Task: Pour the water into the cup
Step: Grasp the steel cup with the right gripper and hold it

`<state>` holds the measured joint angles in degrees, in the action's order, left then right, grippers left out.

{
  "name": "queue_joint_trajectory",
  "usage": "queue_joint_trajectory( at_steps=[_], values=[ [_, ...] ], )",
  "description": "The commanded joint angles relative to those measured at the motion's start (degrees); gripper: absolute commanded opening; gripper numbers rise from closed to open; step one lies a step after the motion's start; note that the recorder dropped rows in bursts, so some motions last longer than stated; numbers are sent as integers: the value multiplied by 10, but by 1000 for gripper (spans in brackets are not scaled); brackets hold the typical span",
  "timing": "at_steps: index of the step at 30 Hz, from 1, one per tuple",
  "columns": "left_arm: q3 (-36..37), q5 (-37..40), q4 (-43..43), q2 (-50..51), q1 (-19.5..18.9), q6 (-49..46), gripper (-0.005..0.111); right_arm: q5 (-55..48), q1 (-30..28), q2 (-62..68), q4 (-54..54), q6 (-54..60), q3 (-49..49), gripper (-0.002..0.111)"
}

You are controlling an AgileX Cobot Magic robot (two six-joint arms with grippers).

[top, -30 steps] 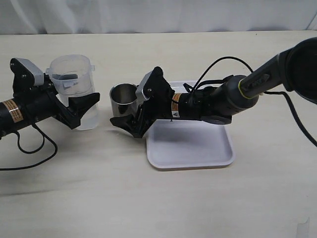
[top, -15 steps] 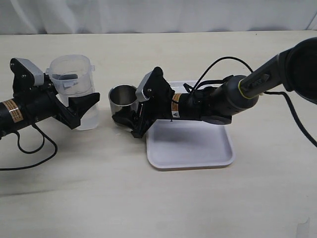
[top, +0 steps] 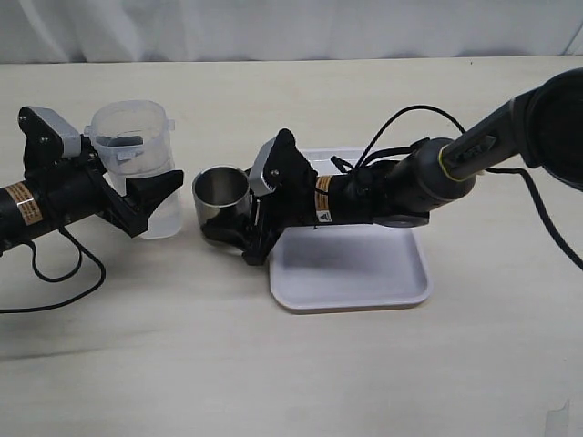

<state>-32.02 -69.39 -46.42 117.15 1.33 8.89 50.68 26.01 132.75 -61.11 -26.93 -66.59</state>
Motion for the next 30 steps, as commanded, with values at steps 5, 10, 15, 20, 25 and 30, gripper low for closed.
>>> queue_joint_trajectory(
  at_steps=[5, 10, 15, 20, 25, 30],
  values=[
    [-3, -6, -8, 1, 2, 2, 0, 30, 1, -6, -81, -13, 0, 4],
    [-3, -6, -8, 1, 2, 2, 0, 30, 1, -6, -71, -13, 0, 9],
    [-3, -6, -8, 1, 2, 2, 0, 30, 1, -6, -71, -13, 0, 48],
    [-3, -6, -9, 1, 2, 2, 0, 41, 5, -6, -27, -13, 0, 86],
    [-3, -6, -9, 1, 2, 2, 0, 14, 15, -6, -25, -11, 0, 85],
    [-3, -6, -9, 1, 2, 2, 0, 14, 15, -6, -25, -13, 0, 73]
  ],
)
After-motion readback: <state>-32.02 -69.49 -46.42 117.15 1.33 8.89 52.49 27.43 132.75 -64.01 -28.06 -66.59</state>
